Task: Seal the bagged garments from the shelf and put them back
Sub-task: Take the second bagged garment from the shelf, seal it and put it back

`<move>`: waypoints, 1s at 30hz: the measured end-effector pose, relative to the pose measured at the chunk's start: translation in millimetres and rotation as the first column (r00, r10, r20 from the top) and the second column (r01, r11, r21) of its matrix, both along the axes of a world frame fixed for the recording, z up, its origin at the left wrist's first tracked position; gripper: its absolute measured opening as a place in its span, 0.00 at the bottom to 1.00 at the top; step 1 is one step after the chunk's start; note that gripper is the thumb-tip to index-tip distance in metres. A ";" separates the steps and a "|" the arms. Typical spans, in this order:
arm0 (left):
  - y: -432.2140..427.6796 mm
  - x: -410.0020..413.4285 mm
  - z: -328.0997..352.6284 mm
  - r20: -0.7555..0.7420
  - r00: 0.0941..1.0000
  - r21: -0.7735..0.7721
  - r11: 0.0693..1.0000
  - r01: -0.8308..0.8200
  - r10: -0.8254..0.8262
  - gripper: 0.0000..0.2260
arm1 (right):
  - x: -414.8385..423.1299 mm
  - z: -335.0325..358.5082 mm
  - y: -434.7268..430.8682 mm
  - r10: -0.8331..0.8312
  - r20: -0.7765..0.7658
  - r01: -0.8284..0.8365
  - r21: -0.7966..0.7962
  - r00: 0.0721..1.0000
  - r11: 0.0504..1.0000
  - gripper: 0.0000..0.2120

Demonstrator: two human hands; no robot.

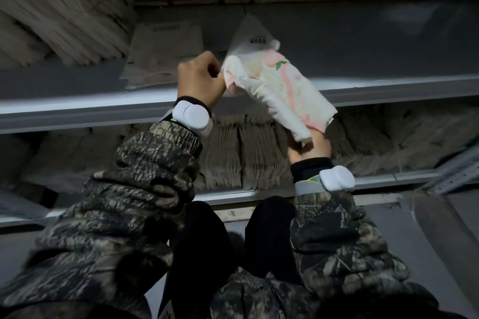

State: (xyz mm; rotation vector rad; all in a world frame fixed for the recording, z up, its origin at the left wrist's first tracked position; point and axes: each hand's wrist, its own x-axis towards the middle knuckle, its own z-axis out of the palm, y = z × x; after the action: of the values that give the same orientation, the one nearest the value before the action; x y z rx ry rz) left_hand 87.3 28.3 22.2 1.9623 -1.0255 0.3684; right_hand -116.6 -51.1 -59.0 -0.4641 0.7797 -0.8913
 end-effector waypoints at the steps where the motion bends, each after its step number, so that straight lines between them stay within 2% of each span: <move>1: -0.6 -0.6 2.4 -0.015 1.000 -0.011 1.000 -0.021 0.021 0.07 | -0.2 4.8 2.2 -0.010 -0.053 0.009 -0.022 0.999 1.000 0.20; 3: -2.3 -3.1 6.7 -0.033 0.998 -0.037 0.998 -0.055 0.054 0.08 | 2.9 10.1 7.2 -0.019 -0.116 0.009 -0.089 0.993 0.996 0.09; 6: -7.3 -9.2 12.2 -0.070 0.995 -0.032 0.996 -0.079 0.076 0.06 | 14.4 6.2 14.3 -0.133 -0.104 0.115 -0.163 0.986 0.980 0.16; 8: -11.1 -14.5 13.9 -0.102 0.992 -0.001 0.997 -0.074 0.074 0.04 | 21.4 3.7 16.6 -0.192 -0.091 0.168 -0.222 0.977 0.960 0.14; 11: -13.8 -23.3 15.8 -0.079 0.990 0.102 0.989 -0.109 0.117 0.06 | 25.7 -1.1 15.0 -0.188 -0.086 0.151 -0.325 0.978 0.934 0.10; 14: -14.4 -25.7 18.4 -0.096 0.985 0.136 0.982 -0.132 0.146 0.09 | 25.1 -1.9 13.2 -0.169 -0.043 0.143 -0.358 0.985 0.923 0.16; 18: -11.4 -27.7 13.5 -0.091 0.994 0.197 0.979 -0.045 0.064 0.13 | 26.6 0.3 11.3 -0.212 -0.089 0.166 -0.367 0.973 0.915 0.09; 25: -6.1 -47.0 8.2 -0.108 0.994 0.105 0.994 0.039 -0.028 0.04 | 29.9 5.4 20.4 -0.269 -0.187 0.167 -0.431 0.945 0.887 0.12; 30: -6.6 -43.5 13.4 -0.055 0.993 0.122 0.988 -0.097 0.105 0.06 | 24.0 9.7 17.2 -0.282 -0.215 0.153 -0.474 0.935 0.867 0.10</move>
State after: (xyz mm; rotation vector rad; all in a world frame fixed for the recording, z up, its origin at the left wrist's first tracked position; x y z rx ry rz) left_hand 43.8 21.7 35.6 2.1256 -0.9296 0.3062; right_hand -92.6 -33.8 -49.3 -0.9422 0.8942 -1.2490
